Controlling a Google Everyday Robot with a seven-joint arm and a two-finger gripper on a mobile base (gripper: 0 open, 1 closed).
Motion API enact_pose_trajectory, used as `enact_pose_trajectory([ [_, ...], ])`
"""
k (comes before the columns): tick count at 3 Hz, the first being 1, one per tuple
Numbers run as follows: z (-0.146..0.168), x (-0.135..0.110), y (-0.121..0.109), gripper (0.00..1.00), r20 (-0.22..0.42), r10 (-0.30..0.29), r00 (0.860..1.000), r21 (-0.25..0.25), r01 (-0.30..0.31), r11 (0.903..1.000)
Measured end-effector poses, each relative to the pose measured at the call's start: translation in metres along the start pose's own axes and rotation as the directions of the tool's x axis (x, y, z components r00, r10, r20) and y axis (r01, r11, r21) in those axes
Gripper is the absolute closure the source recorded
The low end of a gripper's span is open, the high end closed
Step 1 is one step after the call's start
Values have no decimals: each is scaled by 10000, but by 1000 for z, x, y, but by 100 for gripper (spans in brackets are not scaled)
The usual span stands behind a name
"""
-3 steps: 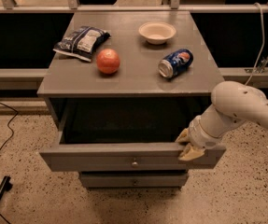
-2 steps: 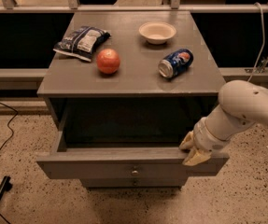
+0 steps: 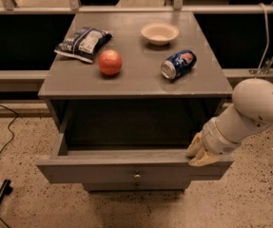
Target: Open top drawer
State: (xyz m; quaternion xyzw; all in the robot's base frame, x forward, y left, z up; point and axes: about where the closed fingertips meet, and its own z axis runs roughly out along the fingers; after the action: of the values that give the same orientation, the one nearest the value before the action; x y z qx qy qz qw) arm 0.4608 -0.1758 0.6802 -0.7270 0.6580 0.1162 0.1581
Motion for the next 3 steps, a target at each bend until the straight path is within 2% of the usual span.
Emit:
enact_pose_trajectory([
  [1, -28, -13, 4, 12, -1, -383, 9993, 499, 383, 9980],
  [2, -66, -32, 6, 0, -119, -907, 9958, 1167, 915, 9889],
  [3, -87, -44, -14, 3, -555, -1317, 9897, 1446, 1385, 9798],
])
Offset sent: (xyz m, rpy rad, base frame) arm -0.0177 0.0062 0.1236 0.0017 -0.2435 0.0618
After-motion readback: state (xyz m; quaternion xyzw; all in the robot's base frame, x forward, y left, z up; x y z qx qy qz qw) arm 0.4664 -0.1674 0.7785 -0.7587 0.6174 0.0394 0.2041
